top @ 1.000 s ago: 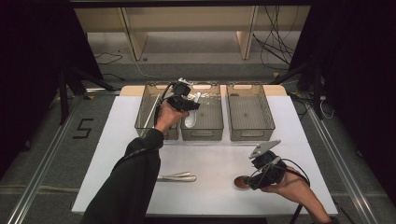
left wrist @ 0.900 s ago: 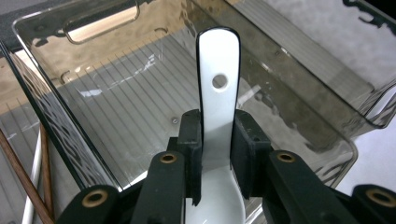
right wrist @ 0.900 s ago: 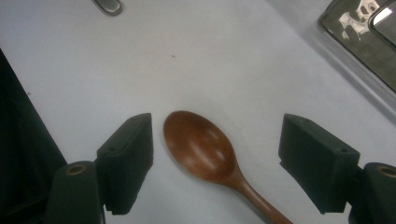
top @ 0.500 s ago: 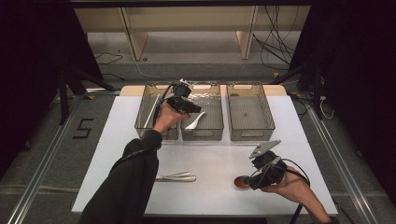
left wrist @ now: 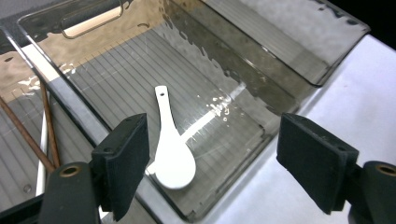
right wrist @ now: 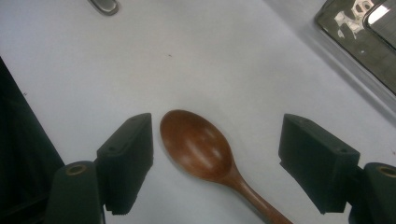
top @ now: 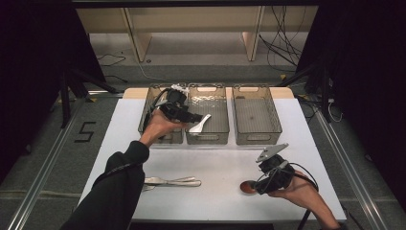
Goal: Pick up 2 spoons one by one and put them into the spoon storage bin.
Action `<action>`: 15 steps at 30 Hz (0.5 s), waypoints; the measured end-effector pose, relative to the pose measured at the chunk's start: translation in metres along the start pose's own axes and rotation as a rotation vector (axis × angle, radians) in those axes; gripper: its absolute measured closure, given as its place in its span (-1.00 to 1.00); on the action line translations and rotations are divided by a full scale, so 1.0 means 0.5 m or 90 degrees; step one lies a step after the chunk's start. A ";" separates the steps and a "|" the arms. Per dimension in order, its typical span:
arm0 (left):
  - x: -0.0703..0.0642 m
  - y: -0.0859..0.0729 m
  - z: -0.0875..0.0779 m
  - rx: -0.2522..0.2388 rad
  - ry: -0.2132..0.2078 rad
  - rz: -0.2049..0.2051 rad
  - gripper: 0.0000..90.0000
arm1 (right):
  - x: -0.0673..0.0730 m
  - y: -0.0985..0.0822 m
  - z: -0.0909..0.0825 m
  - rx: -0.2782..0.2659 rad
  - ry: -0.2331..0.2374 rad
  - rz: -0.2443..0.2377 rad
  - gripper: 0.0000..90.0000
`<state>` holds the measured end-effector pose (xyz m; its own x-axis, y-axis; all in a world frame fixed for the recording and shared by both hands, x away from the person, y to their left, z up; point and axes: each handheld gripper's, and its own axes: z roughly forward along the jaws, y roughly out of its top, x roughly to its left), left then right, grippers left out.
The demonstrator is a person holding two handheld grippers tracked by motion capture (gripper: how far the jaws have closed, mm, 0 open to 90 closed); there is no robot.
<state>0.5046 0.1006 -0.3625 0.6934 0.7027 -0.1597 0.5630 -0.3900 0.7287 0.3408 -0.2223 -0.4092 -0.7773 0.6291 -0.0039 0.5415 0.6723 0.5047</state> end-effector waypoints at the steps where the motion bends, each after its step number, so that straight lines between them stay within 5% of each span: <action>1: -0.001 -0.004 -0.006 -0.005 -0.005 -0.002 -0.46 | 0.000 0.000 0.000 0.000 0.000 -0.001 -0.40; 15: -0.040 -0.071 -0.069 -0.051 -0.055 0.017 -0.52 | -0.002 -0.002 0.004 0.006 -0.002 -0.011 -0.40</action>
<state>0.4551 0.1208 -0.3621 0.7454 0.6379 -0.1938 0.5088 -0.3565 0.7836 0.3415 -0.2226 -0.4116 -0.7855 0.6187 -0.0156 0.5310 0.6867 0.4966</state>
